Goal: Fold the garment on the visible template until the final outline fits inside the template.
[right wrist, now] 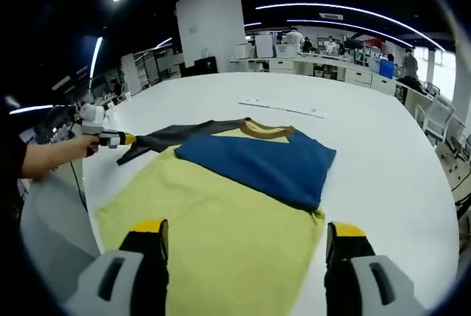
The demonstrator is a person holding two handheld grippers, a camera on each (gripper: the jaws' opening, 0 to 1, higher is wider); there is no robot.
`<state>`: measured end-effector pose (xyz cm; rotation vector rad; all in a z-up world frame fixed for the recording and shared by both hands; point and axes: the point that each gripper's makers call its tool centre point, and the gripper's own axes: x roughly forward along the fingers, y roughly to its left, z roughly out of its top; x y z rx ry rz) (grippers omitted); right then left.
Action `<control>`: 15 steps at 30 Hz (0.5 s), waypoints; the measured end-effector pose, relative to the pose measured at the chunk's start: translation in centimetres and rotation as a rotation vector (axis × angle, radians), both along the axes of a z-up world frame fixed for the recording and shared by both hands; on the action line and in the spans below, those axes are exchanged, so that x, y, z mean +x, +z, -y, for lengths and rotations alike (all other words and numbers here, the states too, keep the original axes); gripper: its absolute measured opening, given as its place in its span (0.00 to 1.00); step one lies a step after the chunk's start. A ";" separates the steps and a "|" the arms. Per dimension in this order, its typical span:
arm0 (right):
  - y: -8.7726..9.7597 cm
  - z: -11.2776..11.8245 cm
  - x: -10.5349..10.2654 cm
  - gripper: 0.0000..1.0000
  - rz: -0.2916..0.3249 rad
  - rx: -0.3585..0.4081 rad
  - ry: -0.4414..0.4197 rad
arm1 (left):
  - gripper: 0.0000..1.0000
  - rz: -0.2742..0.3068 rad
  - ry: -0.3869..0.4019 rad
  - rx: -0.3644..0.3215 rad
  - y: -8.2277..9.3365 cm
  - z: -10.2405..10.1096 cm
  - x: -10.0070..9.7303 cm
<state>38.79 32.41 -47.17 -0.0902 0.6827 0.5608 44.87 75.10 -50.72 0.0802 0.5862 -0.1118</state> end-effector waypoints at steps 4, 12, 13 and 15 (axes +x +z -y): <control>0.0 0.0 -0.2 0.89 0.003 -0.010 0.005 | 0.00 0.029 0.006 -0.010 1.2 0.4 -0.1; 0.0 -0.5 -1.0 0.89 -0.004 -0.013 0.013 | 0.00 0.076 0.004 -0.014 3.6 1.4 0.1; 0.0 -0.6 -1.1 0.89 -0.002 -0.013 0.014 | 0.00 0.081 0.006 -0.016 3.8 1.5 0.2; 0.0 -0.6 -1.2 0.89 -0.001 -0.012 0.015 | 0.00 0.098 0.006 -0.021 4.5 1.8 0.4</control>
